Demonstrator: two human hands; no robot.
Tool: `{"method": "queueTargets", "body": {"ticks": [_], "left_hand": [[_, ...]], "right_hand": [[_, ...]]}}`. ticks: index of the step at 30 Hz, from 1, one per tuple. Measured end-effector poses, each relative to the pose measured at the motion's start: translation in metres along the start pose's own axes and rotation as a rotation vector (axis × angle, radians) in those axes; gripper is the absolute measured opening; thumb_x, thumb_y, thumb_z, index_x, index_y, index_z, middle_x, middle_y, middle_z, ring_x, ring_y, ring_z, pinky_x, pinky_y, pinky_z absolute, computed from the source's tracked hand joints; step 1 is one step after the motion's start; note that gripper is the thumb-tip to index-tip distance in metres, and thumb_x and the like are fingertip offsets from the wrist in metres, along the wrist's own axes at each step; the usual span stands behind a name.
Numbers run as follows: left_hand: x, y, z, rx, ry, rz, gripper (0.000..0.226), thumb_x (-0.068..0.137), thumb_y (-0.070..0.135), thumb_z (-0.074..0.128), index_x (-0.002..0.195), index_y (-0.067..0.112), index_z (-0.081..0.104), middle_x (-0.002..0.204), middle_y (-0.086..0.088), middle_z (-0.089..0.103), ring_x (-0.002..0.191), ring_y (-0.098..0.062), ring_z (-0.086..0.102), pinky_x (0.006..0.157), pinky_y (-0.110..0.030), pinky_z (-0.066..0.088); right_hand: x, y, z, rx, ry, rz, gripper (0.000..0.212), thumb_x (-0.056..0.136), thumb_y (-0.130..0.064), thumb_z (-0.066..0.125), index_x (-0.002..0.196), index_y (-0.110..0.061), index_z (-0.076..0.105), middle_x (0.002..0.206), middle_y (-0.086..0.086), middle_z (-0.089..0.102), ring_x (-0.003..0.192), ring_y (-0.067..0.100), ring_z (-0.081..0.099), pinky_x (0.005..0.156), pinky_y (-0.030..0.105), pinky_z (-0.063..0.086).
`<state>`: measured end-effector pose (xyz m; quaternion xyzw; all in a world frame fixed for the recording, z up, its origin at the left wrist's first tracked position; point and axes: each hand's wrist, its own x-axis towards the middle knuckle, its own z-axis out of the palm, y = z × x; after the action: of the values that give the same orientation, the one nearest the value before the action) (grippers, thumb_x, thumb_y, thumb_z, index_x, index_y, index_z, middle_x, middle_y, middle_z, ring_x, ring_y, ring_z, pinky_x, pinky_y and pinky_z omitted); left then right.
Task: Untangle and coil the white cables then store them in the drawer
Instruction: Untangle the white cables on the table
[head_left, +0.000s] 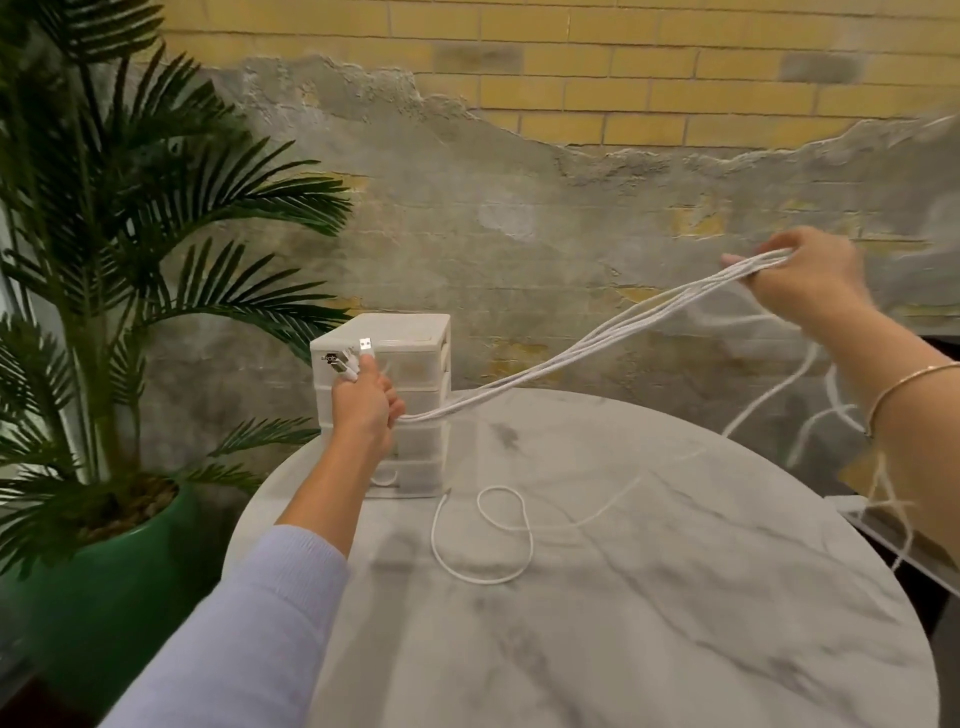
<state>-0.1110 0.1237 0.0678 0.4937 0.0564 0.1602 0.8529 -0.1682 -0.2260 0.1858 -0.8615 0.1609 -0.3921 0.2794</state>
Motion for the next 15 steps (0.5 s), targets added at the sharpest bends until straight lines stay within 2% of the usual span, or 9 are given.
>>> {"method": "queueTargets", "body": {"ticks": [3,5,7,9,11,15], "left_hand": [[0.005,0.000,-0.006,0.018,0.036,0.010,0.018,0.100,0.031,0.041,0.096,0.015,0.044,0.059,0.004,0.035,0.041,-0.004,0.026,0.037,-0.016,0.024],[0.006,0.000,-0.007,0.024,0.056,0.020,0.018,0.100,0.032,0.041,0.093,0.015,0.045,0.060,0.004,0.036,0.040,-0.004,0.027,0.038,-0.016,0.025],[0.007,-0.001,-0.005,0.053,0.061,0.036,0.018,0.101,0.031,0.039,0.100,0.014,0.042,0.060,0.004,0.035,0.043,-0.005,0.027,0.038,-0.016,0.026],[0.008,-0.005,-0.004,0.082,0.062,0.038,0.018,0.101,0.031,0.039,0.098,0.012,0.041,0.060,0.003,0.034,0.045,-0.006,0.026,0.037,-0.016,0.026],[0.006,-0.012,-0.005,0.075,0.059,0.018,0.021,0.101,0.030,0.039,0.086,0.015,0.041,0.060,0.003,0.033,0.047,-0.007,0.026,0.036,-0.016,0.026],[-0.003,-0.026,-0.009,0.033,0.084,-0.008,0.025,0.101,0.029,0.039,0.079,0.019,0.042,0.059,0.003,0.032,0.042,-0.005,0.027,0.036,-0.016,0.025]], "right_hand": [[0.001,0.006,-0.012,-0.145,-0.006,-0.256,0.049,0.079,-0.044,0.070,0.114,-0.012,0.060,0.142,0.015,0.035,0.132,0.034,0.034,0.110,0.046,0.030],[0.006,0.011,-0.017,-0.201,-0.010,-0.348,0.045,0.079,-0.038,0.071,0.113,-0.012,0.059,0.146,0.015,0.032,0.135,0.035,0.030,0.111,0.052,0.027],[0.007,0.014,-0.016,-0.226,-0.026,-0.355,0.042,0.079,-0.037,0.071,0.111,-0.012,0.060,0.142,0.016,0.036,0.130,0.036,0.036,0.107,0.052,0.028],[0.003,0.017,-0.005,-0.231,-0.119,-0.326,0.035,0.082,-0.031,0.069,0.106,-0.008,0.062,0.124,0.022,0.052,0.108,0.035,0.049,0.094,0.044,0.039],[-0.010,0.023,0.013,-0.234,-0.278,-0.290,0.025,0.084,-0.024,0.067,0.100,-0.005,0.064,0.106,0.022,0.063,0.088,0.029,0.052,0.078,0.035,0.040],[-0.041,0.042,0.053,-0.263,-0.580,-0.191,0.018,0.081,-0.031,0.070,0.093,-0.020,0.063,0.102,0.011,0.067,0.090,0.024,0.057,0.077,0.028,0.042]]}}
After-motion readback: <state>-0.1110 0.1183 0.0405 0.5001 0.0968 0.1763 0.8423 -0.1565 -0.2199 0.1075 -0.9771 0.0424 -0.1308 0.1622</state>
